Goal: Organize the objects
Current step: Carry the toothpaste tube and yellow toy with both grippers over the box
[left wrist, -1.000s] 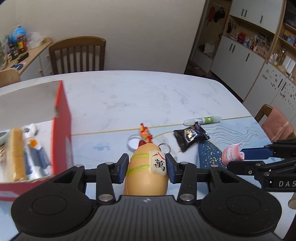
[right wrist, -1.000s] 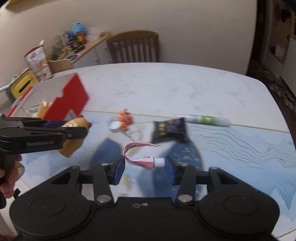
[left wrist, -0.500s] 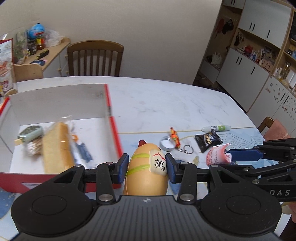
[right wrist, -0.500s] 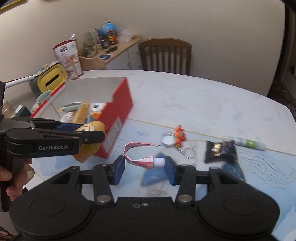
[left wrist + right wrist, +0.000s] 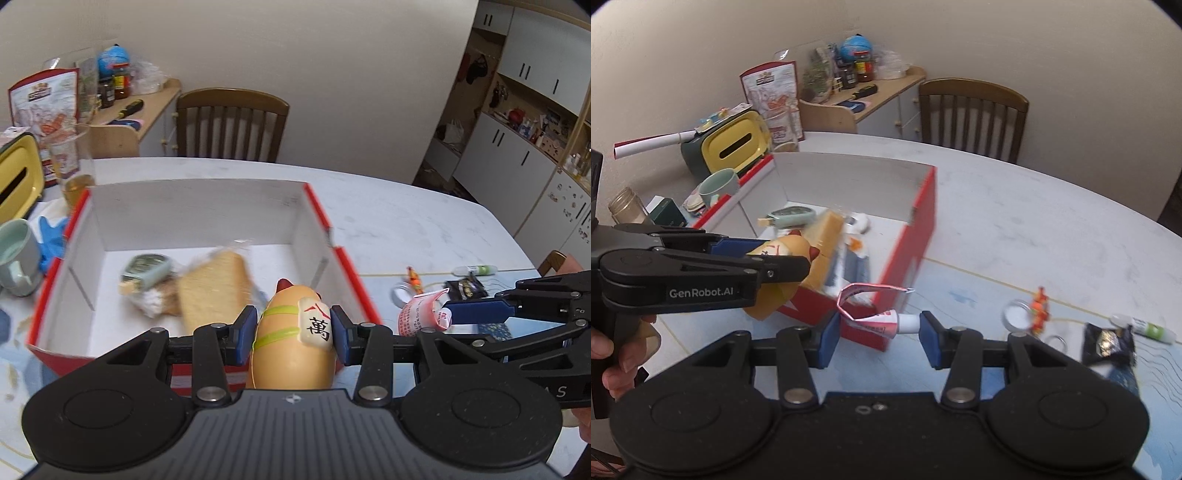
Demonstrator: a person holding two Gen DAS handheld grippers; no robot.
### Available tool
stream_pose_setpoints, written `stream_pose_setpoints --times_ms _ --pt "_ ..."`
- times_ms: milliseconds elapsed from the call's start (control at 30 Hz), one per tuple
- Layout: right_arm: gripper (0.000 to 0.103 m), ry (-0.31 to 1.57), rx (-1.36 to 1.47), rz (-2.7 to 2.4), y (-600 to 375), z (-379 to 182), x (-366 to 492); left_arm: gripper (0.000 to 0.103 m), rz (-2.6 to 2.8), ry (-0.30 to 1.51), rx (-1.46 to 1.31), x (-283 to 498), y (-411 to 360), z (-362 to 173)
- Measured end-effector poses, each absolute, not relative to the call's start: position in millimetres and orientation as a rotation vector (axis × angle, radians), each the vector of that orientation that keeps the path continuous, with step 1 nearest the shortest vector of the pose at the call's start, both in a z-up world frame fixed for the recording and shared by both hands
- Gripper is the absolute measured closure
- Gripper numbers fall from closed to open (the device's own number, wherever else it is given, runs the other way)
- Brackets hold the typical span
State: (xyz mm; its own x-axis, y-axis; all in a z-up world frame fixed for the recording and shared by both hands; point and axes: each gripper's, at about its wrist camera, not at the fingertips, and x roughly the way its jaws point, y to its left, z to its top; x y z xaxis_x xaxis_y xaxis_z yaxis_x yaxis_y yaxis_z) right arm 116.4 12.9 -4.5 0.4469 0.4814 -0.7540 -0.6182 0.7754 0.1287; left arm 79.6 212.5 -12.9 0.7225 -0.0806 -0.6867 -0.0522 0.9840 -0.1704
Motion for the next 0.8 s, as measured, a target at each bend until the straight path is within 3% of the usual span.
stream_pose_setpoints --times_ms 800 --pt "0.058 0.89 -0.26 0.624 135 -21 200 0.062 0.03 0.804 -0.106 177 327 -25"
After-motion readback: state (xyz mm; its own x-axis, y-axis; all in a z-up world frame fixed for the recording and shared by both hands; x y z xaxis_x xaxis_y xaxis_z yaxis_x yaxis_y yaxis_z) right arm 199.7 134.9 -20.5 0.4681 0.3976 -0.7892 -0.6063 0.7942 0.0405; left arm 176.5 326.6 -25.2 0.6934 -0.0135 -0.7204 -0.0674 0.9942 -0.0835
